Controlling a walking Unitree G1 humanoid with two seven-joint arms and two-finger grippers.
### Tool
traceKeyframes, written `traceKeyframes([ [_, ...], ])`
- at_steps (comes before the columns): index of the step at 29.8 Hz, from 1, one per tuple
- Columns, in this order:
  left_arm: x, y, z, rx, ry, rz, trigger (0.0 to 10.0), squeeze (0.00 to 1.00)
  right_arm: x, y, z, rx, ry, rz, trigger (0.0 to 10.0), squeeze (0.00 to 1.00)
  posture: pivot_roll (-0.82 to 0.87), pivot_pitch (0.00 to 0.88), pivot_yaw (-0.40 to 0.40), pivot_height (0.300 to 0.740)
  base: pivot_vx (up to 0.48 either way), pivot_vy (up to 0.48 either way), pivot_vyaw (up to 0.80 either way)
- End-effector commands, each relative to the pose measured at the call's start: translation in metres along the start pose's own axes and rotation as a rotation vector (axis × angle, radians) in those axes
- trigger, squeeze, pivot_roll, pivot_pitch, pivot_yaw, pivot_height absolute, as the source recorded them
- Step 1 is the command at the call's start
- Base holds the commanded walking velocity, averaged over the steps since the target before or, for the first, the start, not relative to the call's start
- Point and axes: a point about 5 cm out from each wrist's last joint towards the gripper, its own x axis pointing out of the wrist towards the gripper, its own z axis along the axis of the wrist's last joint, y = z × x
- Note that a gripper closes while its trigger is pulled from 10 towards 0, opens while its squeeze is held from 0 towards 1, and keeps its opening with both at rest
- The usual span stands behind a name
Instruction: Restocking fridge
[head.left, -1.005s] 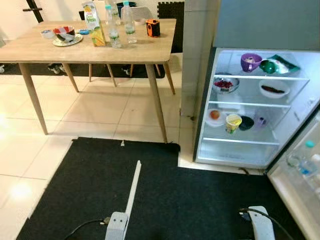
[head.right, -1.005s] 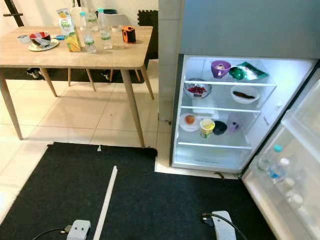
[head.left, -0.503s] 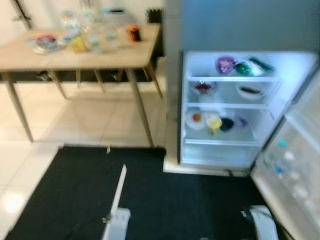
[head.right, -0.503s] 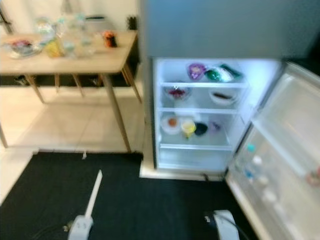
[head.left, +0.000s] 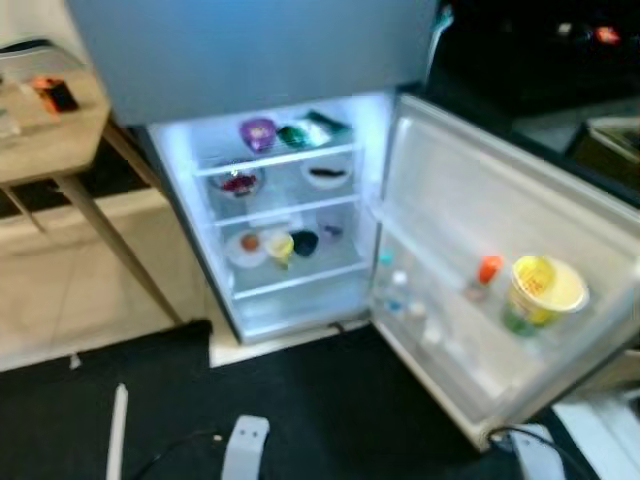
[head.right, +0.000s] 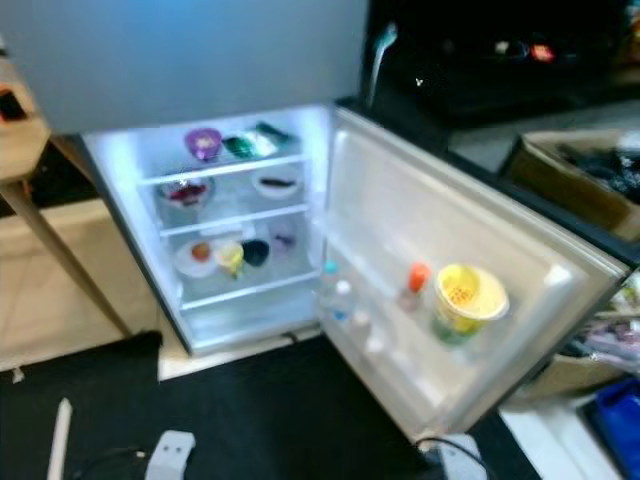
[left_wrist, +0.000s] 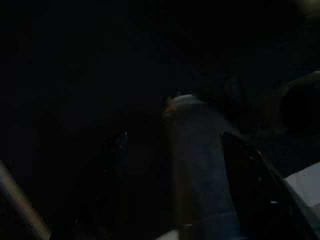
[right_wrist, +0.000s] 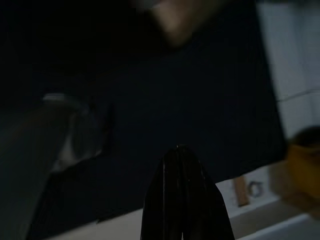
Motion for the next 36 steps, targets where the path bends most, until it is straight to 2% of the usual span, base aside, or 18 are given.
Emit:
traceKeyframes([
  [1,-0.002,0.005,-0.007,0.004,0.025,0.013,10.0,0.00,0.001,0.009,-0.001,0.002,-0.001,0.022,10.0,0.00,-0.09,0.021,0.021,0.740,0.000,-0.472,0.00],
  [6,-0.002,0.004,-0.007,0.002,0.027,0.010,10.0,0.00,0.001,0.008,-0.002,0.004,-0.004,0.022,10.0,0.00,-0.10,0.021,0.021,0.740,0.000,-0.390,0.00],
  [16,-0.002,0.003,-0.008,-0.018,0.026,0.010,10.0,0.00,0.001,0.008,-0.002,0.010,-0.010,0.016,10.0,0.00,-0.10,0.030,0.024,0.740,0.000,0.000,0.00],
  [22,-0.001,0.001,-0.008,-0.021,0.025,0.008,10.0,0.00,0.000,-0.001,0.007,0.058,-0.050,-0.032,10.0,0.00,-0.10,0.029,0.025,0.740,0.000,0.000,0.00],
  [25,-0.001,-0.001,-0.006,-0.024,0.020,0.003,10.0,0.00,-0.007,-0.048,0.030,0.260,-0.163,-0.241,10.0,0.00,-0.10,0.030,0.028,0.740,0.000,0.000,0.00],
  [26,-0.001,-0.001,-0.006,-0.024,0.019,0.001,10.0,0.00,-0.012,-0.067,0.037,0.332,-0.205,-0.315,7.8,0.00,-0.10,0.030,0.028,0.740,0.000,0.000,0.00],
  [27,0.000,-0.001,-0.006,-0.023,0.018,0.000,10.0,0.00,-0.016,-0.078,0.041,0.373,-0.231,-0.357,7.8,0.00,-0.10,0.030,0.028,0.740,0.000,0.000,0.00],
  [28,0.000,-0.001,-0.006,-0.023,0.018,0.000,10.0,0.00,-0.016,-0.078,0.041,0.373,-0.231,-0.357,7.8,0.00,-0.10,0.030,0.028,0.740,0.000,0.000,0.00],
  [29,-0.001,-0.001,-0.005,-0.022,0.018,-0.001,10.0,0.00,-0.019,-0.087,0.045,0.415,-0.259,-0.390,0.4,0.00,-0.10,0.030,0.028,0.740,0.000,0.000,0.00],
  [30,-0.001,-0.001,-0.005,-0.021,0.017,-0.002,10.0,0.00,-0.024,-0.099,0.052,0.492,-0.314,-0.416,0.0,0.00,-0.11,0.030,0.032,0.740,0.000,0.000,0.00],
  [32,-0.001,-0.001,-0.005,-0.020,0.017,-0.003,10.0,0.00,-0.025,-0.102,0.054,0.510,-0.327,-0.420,0.0,0.00,-0.11,0.030,0.032,0.740,0.000,0.000,0.00],
  [35,-0.001,0.000,-0.004,-0.017,0.017,-0.004,10.0,0.00,-0.033,-0.114,0.086,0.695,-0.533,-0.330,0.0,0.00,-0.11,0.034,0.034,0.740,0.000,0.000,0.00],
  [36,-0.001,0.000,-0.004,-0.017,0.017,-0.004,10.0,0.00,-0.033,-0.114,0.086,0.695,-0.533,-0.330,0.0,0.00,-0.11,0.034,0.034,0.740,0.000,0.000,0.00],
])
